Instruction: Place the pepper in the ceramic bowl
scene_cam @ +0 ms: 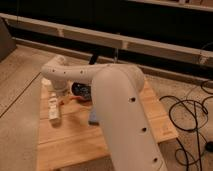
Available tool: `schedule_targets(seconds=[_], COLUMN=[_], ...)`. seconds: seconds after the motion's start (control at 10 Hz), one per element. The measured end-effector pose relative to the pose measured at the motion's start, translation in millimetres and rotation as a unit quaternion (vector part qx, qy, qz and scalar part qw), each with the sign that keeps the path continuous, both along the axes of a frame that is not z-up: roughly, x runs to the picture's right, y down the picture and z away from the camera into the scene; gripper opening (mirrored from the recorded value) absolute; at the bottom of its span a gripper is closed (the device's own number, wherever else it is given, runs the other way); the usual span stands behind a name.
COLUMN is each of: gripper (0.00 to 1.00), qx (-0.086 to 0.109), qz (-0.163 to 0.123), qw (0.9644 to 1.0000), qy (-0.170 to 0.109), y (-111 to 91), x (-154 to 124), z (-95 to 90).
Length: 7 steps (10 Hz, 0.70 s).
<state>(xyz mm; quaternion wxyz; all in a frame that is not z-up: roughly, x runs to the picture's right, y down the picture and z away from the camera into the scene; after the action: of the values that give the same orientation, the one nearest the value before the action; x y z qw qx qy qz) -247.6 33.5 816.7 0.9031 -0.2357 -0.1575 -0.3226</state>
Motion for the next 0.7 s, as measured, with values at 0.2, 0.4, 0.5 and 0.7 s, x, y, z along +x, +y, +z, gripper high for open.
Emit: schedule_targets(seconds=[0.2,0.4,0.5,0.7], gripper=[0.0,0.0,0.0,0.0], qx=[0.028,0.053,0.054,0.052], qz=[0.021,0.072,0.076,0.075], qw=[0.9994,0.9956,0.9951,0.9955], qy=[0.006,0.03,0.032,0.026], y=[-28.4,-67.8,-70.1,-67.9], x=[18.6,64.2,68.0,60.7], z=[-16.8,-26.7,-27.2,-29.4])
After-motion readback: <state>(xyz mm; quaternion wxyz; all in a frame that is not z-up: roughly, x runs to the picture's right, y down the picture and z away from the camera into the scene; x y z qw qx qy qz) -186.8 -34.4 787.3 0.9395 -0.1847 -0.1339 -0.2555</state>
